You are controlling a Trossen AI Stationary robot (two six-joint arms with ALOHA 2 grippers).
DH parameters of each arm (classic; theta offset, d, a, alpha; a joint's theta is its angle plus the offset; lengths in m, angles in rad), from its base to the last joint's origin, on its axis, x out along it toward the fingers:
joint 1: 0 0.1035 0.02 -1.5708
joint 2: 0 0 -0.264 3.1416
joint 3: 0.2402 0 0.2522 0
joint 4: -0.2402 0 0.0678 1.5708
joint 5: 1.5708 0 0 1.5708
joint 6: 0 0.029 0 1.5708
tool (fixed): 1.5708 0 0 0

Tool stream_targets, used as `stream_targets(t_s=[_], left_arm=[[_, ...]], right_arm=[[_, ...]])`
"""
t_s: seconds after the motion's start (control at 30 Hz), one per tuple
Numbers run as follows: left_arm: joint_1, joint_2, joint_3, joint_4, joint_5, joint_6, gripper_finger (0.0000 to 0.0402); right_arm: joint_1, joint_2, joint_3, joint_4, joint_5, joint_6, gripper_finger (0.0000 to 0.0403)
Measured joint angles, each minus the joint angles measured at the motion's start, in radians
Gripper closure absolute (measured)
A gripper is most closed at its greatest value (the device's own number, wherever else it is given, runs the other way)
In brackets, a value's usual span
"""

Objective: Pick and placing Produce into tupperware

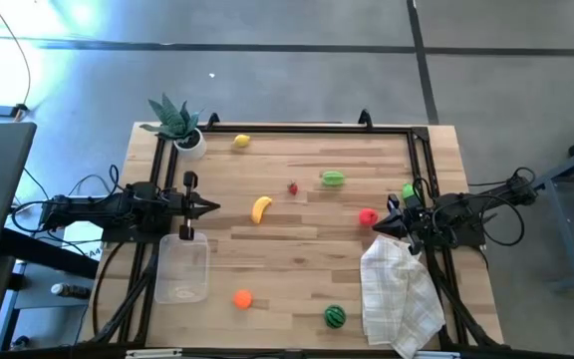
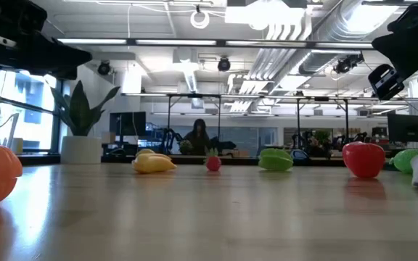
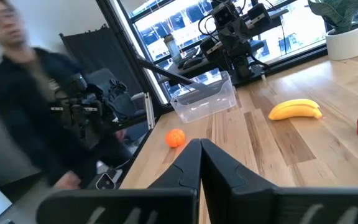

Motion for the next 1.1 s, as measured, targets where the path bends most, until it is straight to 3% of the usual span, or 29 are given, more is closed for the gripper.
stream_targets(t_s=[0.93,1.1], left_arm=[[0.000,0.000,0.000,0.001,0.000,0.000,0.0401],[0.000,0.000,0.000,0.055,-0.059,-0.053,0.0401]], right_arm=[[0.000,0.000,0.000,0.000,0.000,0.000,0.0403],[0.000,0.000,0.000,0.000,0.000,0.000,0.0403]])
